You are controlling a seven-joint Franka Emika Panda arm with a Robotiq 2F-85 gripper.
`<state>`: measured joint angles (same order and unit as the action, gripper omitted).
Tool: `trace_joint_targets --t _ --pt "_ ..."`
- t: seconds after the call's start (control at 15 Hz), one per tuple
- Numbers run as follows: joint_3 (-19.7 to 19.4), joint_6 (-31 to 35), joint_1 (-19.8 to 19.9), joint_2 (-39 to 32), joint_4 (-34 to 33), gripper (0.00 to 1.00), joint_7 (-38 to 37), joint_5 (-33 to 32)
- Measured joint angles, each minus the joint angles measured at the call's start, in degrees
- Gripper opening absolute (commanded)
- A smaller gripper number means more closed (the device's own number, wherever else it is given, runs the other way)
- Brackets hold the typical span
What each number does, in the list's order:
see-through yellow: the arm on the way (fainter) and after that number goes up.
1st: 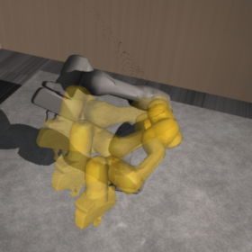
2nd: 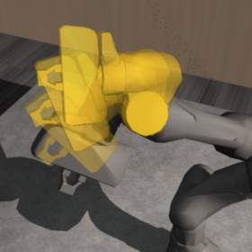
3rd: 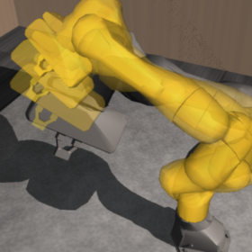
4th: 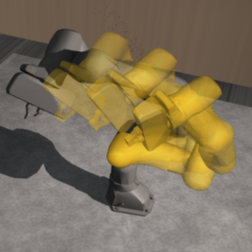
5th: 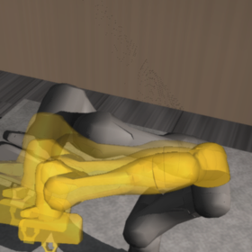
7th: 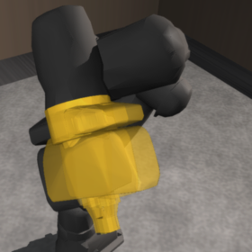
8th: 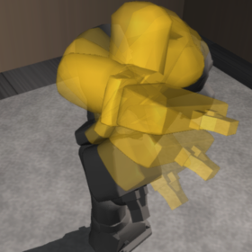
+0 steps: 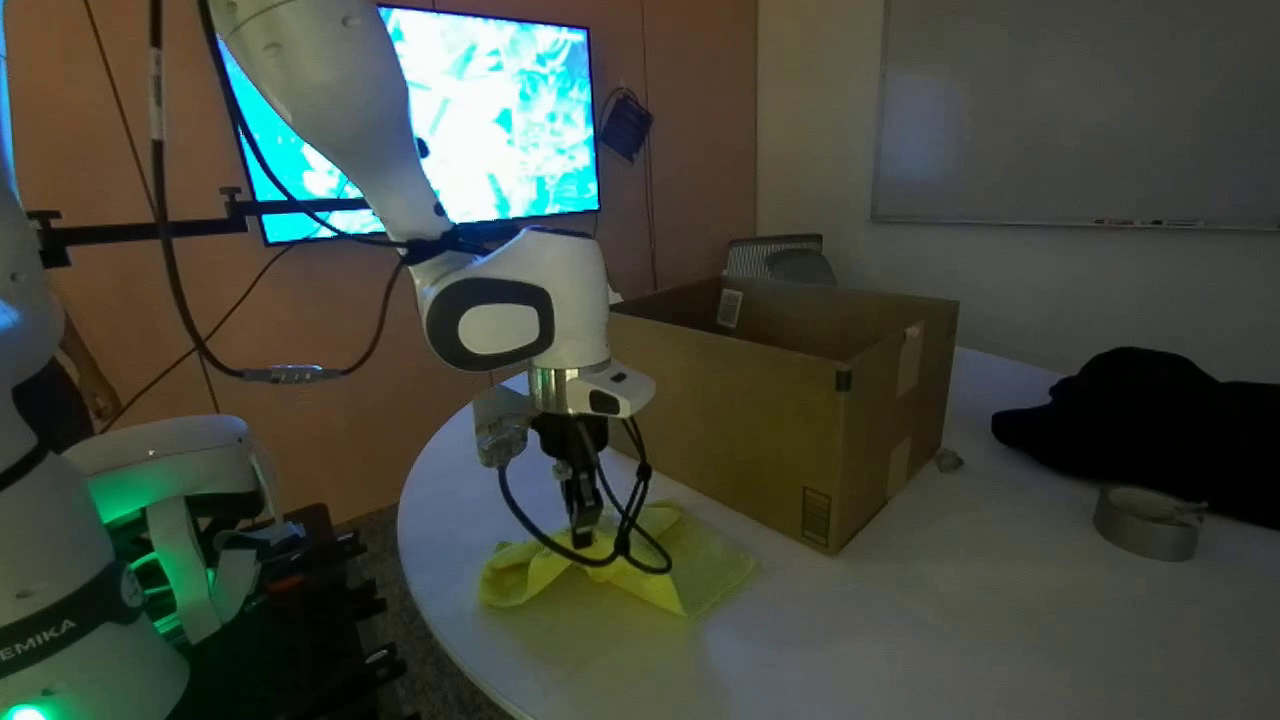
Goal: Place the black marker on the towel, fold the towel from left to right and right to left then place it inside the brown box
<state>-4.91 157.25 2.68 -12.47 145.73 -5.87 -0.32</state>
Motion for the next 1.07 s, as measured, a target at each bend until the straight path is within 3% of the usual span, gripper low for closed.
trace_joint_targets --t 0.47,1.07 --pt "0.7 6.7 -3.7 0.7 -3.8 0.01 -13.2 2.3" --pt "-0.1 8.3 -15.2 -13.4 -16.3 0.02 -27.7 3.0"
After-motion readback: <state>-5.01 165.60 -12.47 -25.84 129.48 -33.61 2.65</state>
